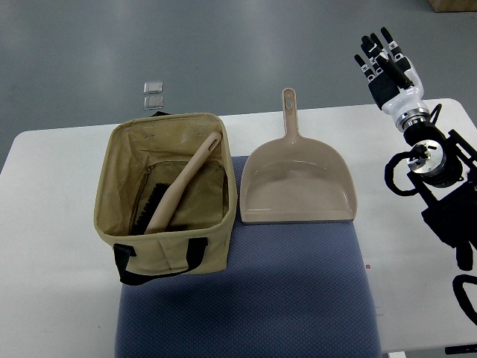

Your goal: Put pink broom in yellow bag with right hand

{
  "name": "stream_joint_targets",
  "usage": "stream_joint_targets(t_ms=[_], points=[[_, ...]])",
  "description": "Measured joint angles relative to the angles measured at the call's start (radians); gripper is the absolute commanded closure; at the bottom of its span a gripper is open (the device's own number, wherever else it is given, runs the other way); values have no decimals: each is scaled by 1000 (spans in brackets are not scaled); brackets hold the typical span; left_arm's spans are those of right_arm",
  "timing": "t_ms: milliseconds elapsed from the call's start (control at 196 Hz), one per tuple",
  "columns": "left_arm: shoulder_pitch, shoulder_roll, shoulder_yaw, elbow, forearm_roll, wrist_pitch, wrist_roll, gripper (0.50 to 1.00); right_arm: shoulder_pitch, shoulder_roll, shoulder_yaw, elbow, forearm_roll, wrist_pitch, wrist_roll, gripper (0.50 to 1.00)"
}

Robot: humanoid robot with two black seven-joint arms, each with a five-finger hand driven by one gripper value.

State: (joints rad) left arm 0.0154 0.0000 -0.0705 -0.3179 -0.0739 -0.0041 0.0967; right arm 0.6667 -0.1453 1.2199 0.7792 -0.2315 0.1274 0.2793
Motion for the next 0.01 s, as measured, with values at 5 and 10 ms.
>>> stream_joint_targets(t_ms=[5, 10], points=[[0, 0, 0, 0, 0, 0, 0, 500, -1, 1, 1, 0, 0, 0, 1, 570], [0, 0, 0, 0, 0, 0, 0, 500, -1, 2, 1, 0, 0, 0, 2, 570]])
